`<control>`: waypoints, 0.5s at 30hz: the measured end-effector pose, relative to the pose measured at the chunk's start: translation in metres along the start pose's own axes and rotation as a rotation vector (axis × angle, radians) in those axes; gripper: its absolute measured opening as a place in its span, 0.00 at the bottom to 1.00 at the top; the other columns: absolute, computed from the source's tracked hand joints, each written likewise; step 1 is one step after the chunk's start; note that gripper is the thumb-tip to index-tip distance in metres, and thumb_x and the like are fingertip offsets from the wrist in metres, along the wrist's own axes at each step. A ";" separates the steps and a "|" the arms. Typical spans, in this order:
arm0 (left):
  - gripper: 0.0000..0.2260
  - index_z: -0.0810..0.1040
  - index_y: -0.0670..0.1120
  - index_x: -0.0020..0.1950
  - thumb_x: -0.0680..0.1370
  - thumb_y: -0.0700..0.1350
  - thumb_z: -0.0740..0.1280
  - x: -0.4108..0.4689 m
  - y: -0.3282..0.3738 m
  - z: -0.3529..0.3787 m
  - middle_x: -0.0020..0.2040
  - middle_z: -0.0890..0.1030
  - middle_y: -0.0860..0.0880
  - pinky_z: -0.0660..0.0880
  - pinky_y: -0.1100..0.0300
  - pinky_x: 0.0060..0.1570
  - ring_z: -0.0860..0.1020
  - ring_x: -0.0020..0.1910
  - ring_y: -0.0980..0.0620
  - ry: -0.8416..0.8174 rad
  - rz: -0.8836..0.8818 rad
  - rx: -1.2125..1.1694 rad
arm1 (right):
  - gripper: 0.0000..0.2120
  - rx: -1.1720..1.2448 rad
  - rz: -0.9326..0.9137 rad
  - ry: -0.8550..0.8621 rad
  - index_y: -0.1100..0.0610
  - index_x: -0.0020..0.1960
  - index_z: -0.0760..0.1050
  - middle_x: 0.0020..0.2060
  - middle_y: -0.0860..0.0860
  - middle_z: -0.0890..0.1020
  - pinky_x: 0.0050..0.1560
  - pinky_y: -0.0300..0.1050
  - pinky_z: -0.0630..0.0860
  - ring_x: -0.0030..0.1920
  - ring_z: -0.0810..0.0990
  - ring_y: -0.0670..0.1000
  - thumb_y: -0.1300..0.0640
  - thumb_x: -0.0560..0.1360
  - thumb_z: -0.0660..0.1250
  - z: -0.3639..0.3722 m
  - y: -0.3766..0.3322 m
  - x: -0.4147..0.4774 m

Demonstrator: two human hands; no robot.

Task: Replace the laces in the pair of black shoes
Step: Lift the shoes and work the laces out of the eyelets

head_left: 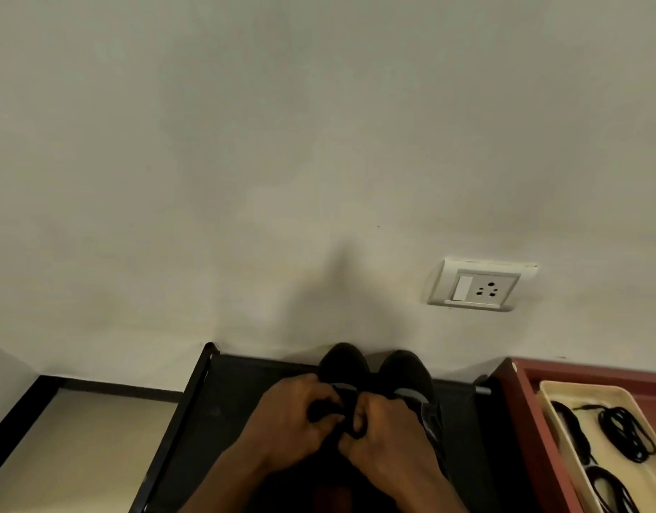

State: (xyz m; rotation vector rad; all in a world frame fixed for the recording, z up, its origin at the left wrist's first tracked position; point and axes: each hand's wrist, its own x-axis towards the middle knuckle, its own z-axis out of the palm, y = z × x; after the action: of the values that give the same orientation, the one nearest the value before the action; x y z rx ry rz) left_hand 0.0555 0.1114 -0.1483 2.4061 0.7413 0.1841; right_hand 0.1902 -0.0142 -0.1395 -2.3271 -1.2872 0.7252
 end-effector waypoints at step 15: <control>0.08 0.77 0.54 0.45 0.81 0.55 0.68 -0.010 -0.006 0.000 0.44 0.79 0.55 0.77 0.51 0.47 0.77 0.43 0.55 0.241 -0.111 -0.027 | 0.09 0.024 0.005 0.010 0.51 0.45 0.75 0.39 0.50 0.82 0.38 0.47 0.79 0.39 0.81 0.50 0.52 0.72 0.75 0.002 0.004 -0.004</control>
State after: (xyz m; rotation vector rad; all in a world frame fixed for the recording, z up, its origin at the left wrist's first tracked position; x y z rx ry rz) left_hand 0.0448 0.1099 -0.1509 2.3346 0.9718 0.4412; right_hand 0.1901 -0.0194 -0.1423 -2.3122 -1.2622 0.7262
